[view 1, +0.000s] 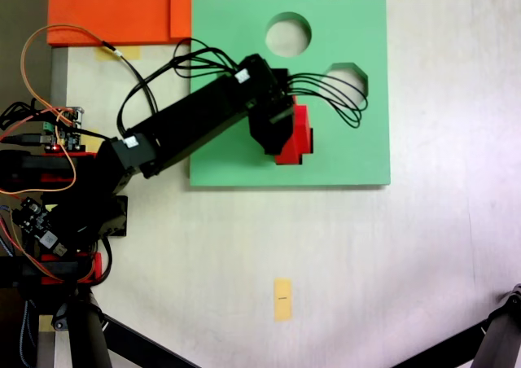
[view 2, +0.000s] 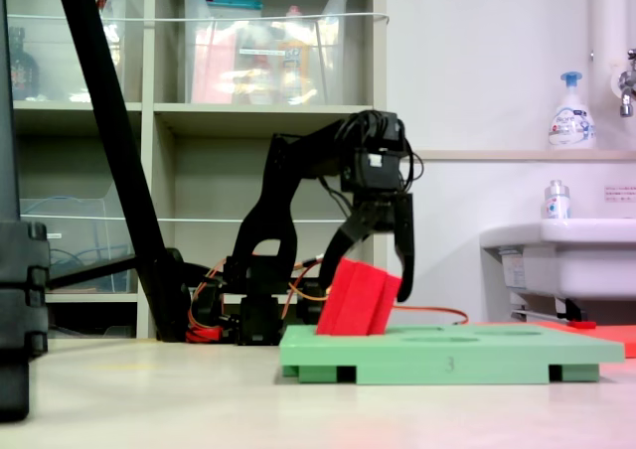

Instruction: Put the cross columnar block into the corresponding hole

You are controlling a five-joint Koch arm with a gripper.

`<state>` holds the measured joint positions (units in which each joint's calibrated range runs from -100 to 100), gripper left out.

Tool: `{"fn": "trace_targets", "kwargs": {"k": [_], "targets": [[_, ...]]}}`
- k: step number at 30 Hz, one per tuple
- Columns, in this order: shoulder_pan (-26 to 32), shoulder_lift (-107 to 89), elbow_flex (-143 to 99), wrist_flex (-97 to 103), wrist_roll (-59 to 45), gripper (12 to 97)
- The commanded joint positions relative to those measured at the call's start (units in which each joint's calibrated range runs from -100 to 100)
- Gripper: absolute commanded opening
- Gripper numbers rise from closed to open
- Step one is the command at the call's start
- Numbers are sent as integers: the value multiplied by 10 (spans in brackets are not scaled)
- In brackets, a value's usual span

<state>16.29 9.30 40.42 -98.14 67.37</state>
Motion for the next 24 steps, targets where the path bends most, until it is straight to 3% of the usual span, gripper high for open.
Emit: {"fn": "trace_targets", "kwargs": {"k": [1, 3, 8, 16, 22, 24], "targets": [[3, 3, 22, -19, 5, 388], [1, 8, 20, -19, 5, 401], [-6, -1, -3, -19, 1, 527], [-27, -43, -49, -19, -22, 539], [-41, -51, -76, -19, -22, 685], [-45, -51, -83, -19, -23, 686]]}}
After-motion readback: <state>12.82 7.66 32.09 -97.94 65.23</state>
